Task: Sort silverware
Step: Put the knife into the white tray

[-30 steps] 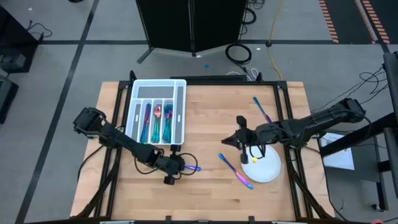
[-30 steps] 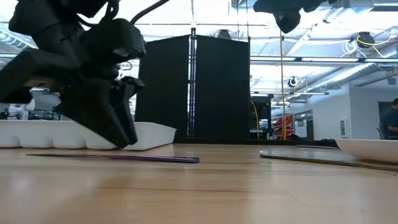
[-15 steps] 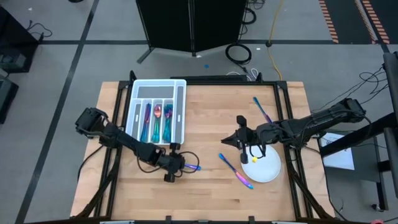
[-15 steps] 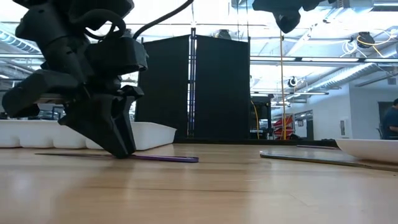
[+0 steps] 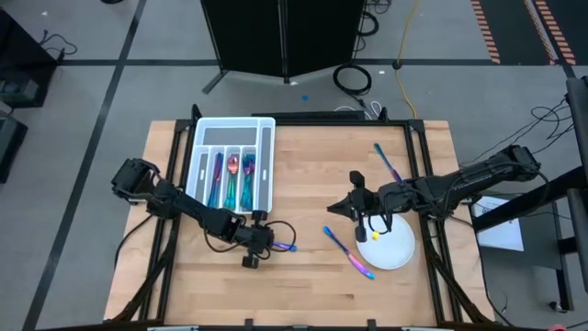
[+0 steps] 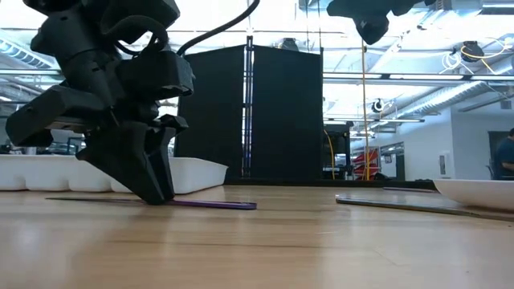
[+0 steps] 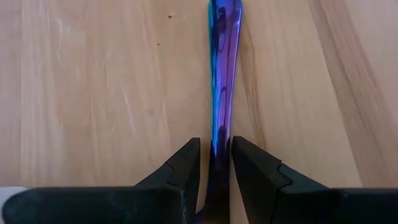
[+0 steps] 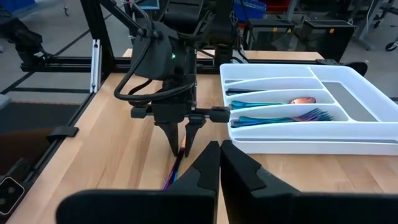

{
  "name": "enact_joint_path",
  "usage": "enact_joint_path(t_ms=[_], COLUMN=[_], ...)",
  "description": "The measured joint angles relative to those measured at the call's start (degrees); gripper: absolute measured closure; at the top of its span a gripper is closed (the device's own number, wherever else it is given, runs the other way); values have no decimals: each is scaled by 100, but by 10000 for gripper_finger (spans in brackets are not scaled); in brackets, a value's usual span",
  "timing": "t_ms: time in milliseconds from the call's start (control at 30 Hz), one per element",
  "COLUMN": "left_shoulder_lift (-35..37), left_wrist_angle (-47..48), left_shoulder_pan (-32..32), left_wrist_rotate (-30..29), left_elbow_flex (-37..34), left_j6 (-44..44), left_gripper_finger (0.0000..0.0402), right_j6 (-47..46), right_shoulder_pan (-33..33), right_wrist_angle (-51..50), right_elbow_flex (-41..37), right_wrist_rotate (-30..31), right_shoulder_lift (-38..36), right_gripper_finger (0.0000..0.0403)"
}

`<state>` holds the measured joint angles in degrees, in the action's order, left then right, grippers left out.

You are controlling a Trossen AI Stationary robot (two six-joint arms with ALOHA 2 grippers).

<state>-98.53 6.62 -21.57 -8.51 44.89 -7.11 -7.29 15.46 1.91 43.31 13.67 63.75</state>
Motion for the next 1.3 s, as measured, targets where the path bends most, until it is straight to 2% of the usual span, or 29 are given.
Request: enact_joint_path(t_ms=[267,633,1300], left_shoulder_lift=[-132,-143,163], left_wrist_angle=[-6,15,70], left_shoulder_pan=[23,18,18], left_wrist_rotate=[102,124,102], left_elbow_flex=[3,-5,-7], left_j6=[2,9,57], left_gripper_finger=[303,355,358], right_j6=[-44,-24,-22], right_shoulder_pan=[0,0,0], right_wrist_angle=[0,0,0], right_elbow_flex=[0,0,2], right_wrist_rotate=[0,2,0], right_shoulder_lift=[2,2,4], right_gripper_finger=[403,403,403])
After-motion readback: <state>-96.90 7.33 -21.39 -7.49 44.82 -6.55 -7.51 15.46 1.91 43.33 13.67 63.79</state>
